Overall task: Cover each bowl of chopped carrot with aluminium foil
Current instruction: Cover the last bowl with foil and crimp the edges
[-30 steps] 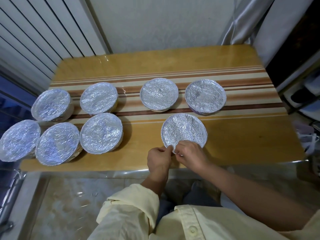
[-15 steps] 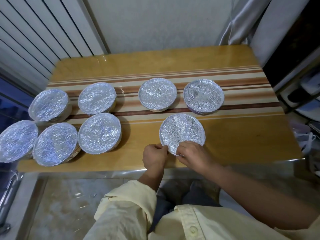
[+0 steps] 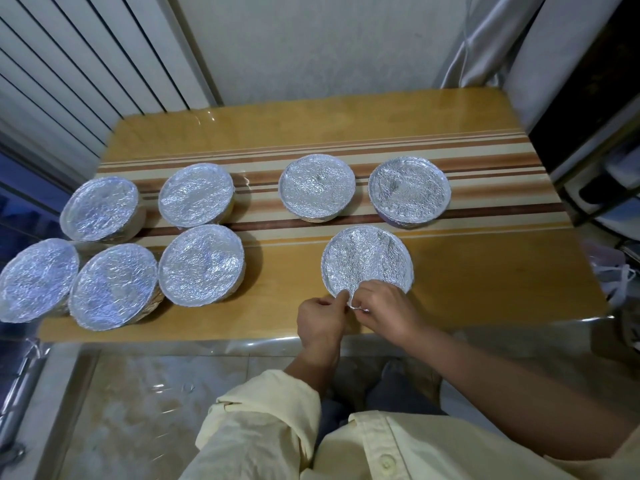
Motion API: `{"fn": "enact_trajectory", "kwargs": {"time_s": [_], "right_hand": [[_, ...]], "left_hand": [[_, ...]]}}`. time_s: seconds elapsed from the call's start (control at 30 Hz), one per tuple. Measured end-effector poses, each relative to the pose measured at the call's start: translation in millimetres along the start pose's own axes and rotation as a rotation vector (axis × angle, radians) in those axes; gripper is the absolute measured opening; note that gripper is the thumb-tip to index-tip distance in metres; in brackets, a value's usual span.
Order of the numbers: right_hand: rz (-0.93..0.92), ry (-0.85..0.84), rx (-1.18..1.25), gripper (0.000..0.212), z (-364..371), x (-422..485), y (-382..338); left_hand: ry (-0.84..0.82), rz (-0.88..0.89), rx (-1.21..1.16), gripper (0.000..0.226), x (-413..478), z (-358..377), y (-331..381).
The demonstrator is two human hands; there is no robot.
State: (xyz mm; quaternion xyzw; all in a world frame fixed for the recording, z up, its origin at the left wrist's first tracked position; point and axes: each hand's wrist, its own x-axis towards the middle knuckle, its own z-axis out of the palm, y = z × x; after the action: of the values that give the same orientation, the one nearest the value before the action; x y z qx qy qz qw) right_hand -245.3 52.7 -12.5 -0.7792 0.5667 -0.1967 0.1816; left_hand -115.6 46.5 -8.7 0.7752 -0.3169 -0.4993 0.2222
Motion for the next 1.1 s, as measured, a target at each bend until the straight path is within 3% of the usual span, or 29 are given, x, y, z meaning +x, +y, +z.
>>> {"fn": "enact_trajectory", "kwargs": {"time_s": [0.23, 0.63, 0.87, 1.1], "right_hand": [[0.006, -0.009, 0.027, 0.024, 3, 1, -1], [-0.049, -0.018, -0.062, 0.029, -9, -9, 5], [-0.036, -0.011, -0.065, 0.028, -5, -7, 1], [-0.021, -0.006, -0.012, 0.025, -3, -7, 3]], "left_hand": [[0.043, 0.011, 0.071, 0.014, 3, 1, 3], [0.013, 0.053, 0.162, 0.014, 17, -9, 14], [-0.014, 0.024, 0.04, 0.04, 2, -3, -4], [-0.009, 0.018, -0.015, 0.02, -1, 3, 1]]}}
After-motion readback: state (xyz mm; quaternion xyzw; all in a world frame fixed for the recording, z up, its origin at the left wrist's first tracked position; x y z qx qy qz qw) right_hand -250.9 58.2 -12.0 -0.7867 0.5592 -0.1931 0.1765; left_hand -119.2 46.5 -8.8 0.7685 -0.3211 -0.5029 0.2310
